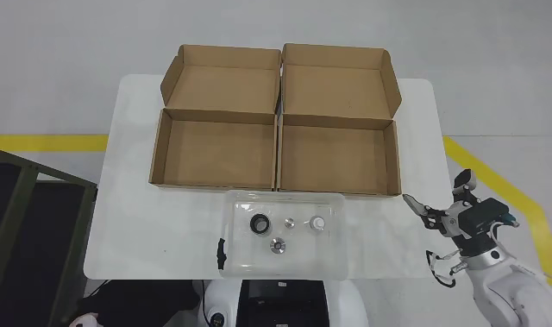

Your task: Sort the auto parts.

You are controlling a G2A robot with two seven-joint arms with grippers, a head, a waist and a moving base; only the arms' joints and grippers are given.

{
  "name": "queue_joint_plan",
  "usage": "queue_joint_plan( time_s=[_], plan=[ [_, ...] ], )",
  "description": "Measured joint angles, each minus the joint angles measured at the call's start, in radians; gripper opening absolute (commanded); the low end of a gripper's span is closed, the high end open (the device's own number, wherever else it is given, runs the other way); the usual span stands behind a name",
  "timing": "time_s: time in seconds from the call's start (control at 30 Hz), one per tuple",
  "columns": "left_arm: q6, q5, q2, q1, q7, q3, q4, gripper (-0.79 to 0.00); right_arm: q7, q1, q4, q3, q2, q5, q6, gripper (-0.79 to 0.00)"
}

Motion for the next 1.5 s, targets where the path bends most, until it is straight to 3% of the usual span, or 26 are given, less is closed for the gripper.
queue_joint_plan(
  time_s=[0.73,1.1,1.5],
  plan=[
    [0.0,0.0,0.0,0.0,0.0,0.0,0.0,0.0,0.006,0.003,0.0,-0.005,0.0,0.0,-0.006,0.0],
    [0.0,0.0,0.0,0.0,0.0,0.0,0.0,0.0,0.156,0.093,-0.044,-0.127,0.02,-0.049,-0.236,0.0],
    [0.0,0.0,0.0,0.0,0.0,0.0,0.0,0.0,0.416,0.178,-0.152,-0.306,0.04,-0.073,-0.422,0.0]
  ],
)
